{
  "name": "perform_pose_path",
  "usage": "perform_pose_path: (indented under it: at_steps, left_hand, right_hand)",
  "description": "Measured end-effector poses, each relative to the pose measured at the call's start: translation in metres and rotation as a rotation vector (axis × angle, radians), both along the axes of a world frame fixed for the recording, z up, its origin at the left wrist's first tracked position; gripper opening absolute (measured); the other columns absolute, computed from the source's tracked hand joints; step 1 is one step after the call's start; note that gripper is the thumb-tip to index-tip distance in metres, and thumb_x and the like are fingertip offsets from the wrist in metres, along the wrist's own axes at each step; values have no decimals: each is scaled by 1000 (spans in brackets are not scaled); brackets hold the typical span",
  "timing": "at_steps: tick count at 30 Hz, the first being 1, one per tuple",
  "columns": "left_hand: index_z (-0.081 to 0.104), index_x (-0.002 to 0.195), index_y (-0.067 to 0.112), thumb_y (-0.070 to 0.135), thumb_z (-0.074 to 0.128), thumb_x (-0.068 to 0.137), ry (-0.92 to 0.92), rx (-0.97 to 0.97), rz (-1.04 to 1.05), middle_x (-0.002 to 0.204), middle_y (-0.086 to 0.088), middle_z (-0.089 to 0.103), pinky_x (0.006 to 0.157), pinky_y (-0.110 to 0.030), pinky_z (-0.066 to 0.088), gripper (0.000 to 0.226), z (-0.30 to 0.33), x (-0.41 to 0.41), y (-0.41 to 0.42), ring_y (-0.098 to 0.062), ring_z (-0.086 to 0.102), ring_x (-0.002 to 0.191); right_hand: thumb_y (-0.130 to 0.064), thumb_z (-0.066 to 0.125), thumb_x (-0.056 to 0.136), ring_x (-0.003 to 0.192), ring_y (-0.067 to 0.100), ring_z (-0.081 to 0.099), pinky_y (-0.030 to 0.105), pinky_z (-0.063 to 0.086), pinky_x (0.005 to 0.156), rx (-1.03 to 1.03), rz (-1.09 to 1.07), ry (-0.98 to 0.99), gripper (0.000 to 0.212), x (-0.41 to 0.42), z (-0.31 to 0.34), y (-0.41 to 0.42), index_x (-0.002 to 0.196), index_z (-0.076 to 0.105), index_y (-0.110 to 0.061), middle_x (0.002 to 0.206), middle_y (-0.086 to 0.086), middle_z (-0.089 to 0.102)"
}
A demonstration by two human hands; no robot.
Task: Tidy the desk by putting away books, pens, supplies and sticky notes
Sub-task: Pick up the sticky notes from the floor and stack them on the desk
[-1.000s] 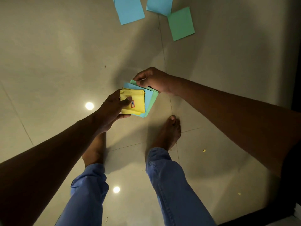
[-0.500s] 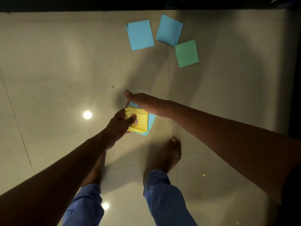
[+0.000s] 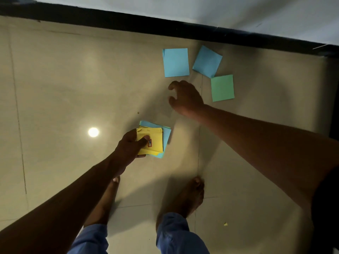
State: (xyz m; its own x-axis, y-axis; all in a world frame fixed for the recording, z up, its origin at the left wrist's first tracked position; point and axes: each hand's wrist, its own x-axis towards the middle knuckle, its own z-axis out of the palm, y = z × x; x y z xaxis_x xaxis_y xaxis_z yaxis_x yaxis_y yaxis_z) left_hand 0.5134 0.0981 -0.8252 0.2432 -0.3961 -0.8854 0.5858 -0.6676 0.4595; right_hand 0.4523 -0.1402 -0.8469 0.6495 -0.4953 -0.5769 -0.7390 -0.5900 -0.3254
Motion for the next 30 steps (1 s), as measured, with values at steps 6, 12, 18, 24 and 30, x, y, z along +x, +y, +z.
perform_pose_path:
  at_steps: [6, 12, 18, 24, 30]
  left_hand:
    - [57, 131, 17, 18, 64, 98, 17, 41, 133, 121, -9, 64, 79, -41, 58, 34, -11, 18, 17, -28, 63, 111]
    - [56, 127, 19, 17, 61, 100, 39, 53, 182, 119, -8, 63, 84, -45, 57, 28, -13, 30, 38, -26, 62, 108]
    - [56, 124, 23, 19, 61, 99, 54, 43, 188, 120, -5, 64, 77, -38, 58, 25, -12, 27, 43, -25, 63, 110]
    - [57, 130, 19, 21, 62, 99, 50, 49, 173, 131, -13, 63, 84, -44, 59, 31, -12, 25, 37, -32, 62, 120]
    - [57, 130, 19, 21, 62, 99, 72, 54, 153, 127, -11, 64, 87, -45, 58, 32, -12, 25, 38, -31, 62, 120]
  right_hand:
    - [-46, 54, 99, 155, 45, 3, 53, 23, 120, -145, 218, 210, 76, 20, -27, -31, 162, 11, -37, 168, 24, -1]
    - [-46, 55, 99, 155, 43, -10, 53, 16, 124, -163, 182, 254, 90, 28, -35, -15, 162, -9, -37, 165, 26, -19]
    - [-39, 56, 99, 156, 41, -3, 52, 32, 118, -224, 148, 192, 88, 26, -42, -5, 163, -4, -33, 168, 24, -13]
    - [-41, 63, 93, 128, 40, 46, 48, 45, 94, -417, 182, 100, 63, 21, -33, 3, 148, 40, -23, 142, 21, 45]
    - [-40, 72, 89, 124, 37, 50, 48, 49, 90, -497, 98, -5, 73, 19, -34, -10, 148, 39, -12, 142, 17, 47]
